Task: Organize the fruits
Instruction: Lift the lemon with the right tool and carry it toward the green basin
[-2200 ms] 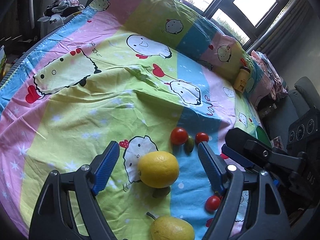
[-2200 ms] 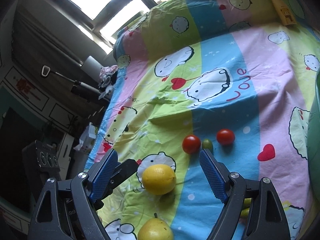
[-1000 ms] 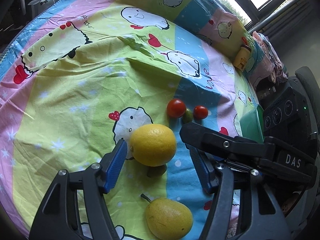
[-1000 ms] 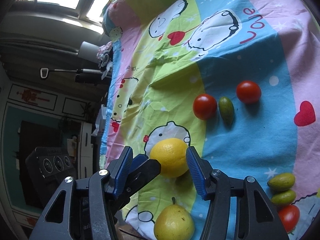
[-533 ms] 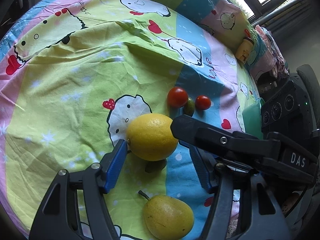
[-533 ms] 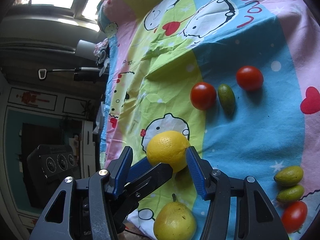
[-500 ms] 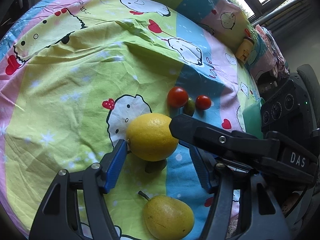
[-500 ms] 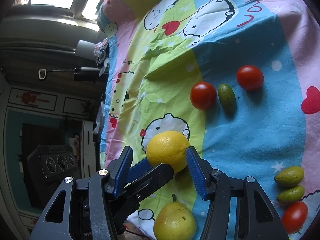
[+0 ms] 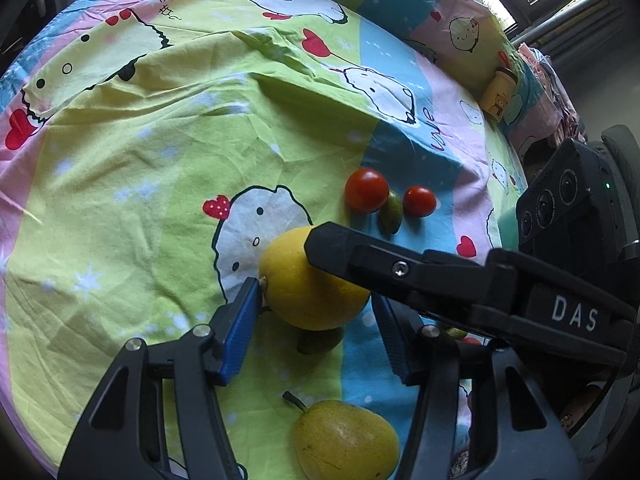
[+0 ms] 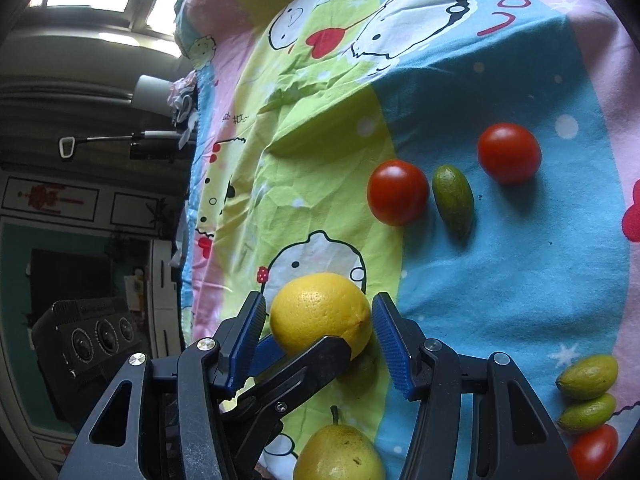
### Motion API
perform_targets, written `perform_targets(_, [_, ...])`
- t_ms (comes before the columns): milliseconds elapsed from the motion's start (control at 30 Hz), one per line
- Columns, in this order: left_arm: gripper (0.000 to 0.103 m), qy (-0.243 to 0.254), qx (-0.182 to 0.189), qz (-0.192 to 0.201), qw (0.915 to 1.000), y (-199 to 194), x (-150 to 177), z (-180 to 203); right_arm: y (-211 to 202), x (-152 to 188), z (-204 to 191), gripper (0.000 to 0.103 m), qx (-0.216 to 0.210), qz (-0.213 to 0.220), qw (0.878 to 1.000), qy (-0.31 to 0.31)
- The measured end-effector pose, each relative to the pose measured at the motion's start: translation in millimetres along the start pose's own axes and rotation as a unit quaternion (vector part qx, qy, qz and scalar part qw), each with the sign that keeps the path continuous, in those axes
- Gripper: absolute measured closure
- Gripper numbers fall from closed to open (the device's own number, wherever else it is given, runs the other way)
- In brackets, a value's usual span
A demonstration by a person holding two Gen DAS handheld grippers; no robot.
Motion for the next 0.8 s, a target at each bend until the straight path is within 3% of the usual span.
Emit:
perform_targets(500, [0.048,0.010,-0.008,0.006,0.9999,1,2,4,5,0,-3,0.045,0.009,-0.004,1.000,-0.020])
perform_targets(800, [0.048,0.024,-0.002,0.047,0.9986,-16,4,13,-10,4,-14,0.045,0.000,0.019,0.999,-0.046])
Point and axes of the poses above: each gripper's, at about its wrist camera, not at the fingertips, and y roughly the way its jaws point, z to its right, x to its underside, the point moved 2 cm from there along y, roughly the way its jaws point, and after that the axes turned 10 degrees about -x, right-handed, at the moved point
